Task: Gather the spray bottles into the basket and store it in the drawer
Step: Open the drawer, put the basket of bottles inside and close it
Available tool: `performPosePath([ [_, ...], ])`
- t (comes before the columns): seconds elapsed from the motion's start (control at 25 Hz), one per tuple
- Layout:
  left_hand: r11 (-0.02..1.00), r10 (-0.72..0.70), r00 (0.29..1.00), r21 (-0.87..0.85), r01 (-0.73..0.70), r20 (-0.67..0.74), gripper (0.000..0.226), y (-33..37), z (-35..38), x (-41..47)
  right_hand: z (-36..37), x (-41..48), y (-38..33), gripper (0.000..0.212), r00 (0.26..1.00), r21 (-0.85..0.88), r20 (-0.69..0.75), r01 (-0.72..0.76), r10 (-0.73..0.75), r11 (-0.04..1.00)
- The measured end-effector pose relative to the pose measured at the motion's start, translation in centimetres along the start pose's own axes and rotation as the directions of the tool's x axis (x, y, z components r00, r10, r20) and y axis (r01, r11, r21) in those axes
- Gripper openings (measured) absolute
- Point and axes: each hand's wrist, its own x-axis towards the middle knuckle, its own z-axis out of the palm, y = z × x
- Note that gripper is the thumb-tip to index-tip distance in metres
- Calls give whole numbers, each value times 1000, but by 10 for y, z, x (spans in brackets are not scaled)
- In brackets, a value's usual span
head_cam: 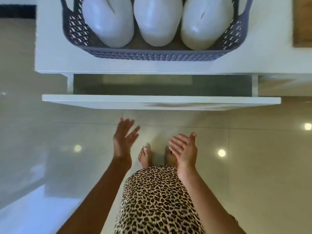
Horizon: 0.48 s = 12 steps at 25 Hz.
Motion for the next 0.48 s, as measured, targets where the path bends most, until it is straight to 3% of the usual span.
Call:
performPosePath([
  [0.04, 953, 246, 966, 204, -226, -80, 56, 11, 4, -17, -2, -20, -7, 36, 968, -252, 14, 247, -252, 936],
  [0.08, 803, 494, 868, 409, -433, -52, 56, 21, 9, -29, -3, -34, -15, 31, 862, -466, 95, 480, -497, 743],
  [0.12, 582, 669, 740, 571, -579, 68, 60, 32, 14, -35, -2, -41, -26, 34, 715, -607, 220, 633, -663, 481],
  [0.16, 345, 741, 631, 678, -649, 227, 66, 43, 18, -34, 2, -39, -40, 41, 578, -683, 344, 695, -740, 226],
  [0.2, 150, 717, 586, 737, -659, 378, 72, 53, 23, -28, 8, -35, -55, 46, 496, -729, 435, 684, -751, 30],
  [0.24, 0, 633, 602, 776, -630, 488, 78, 60, 28, -20, 15, -29, -69, 50, 468, -759, 504, 641, -726, -113],
  [0.32, -212, 412, 706, 814, -541, 576, 85, 66, 36, 0, 28, -13, -89, 59, 553, -787, 598, 544, -581, -293],
  [0.36, -264, 332, 752, 822, -505, 569, 87, 65, 36, 8, 31, -4, -93, 63, 615, -784, 620, 507, -488, -357],
  [0.4, -278, 292, 781, 830, -483, 552, 89, 60, 36, 14, 31, 5, -94, 65, 657, -775, 628, 479, -418, -412],
  [0.48, -256, 294, 797, 847, -466, 527, 90, 51, 35, 16, 24, 16, -90, 65, 668, -749, 645, 459, -371, -478],
])
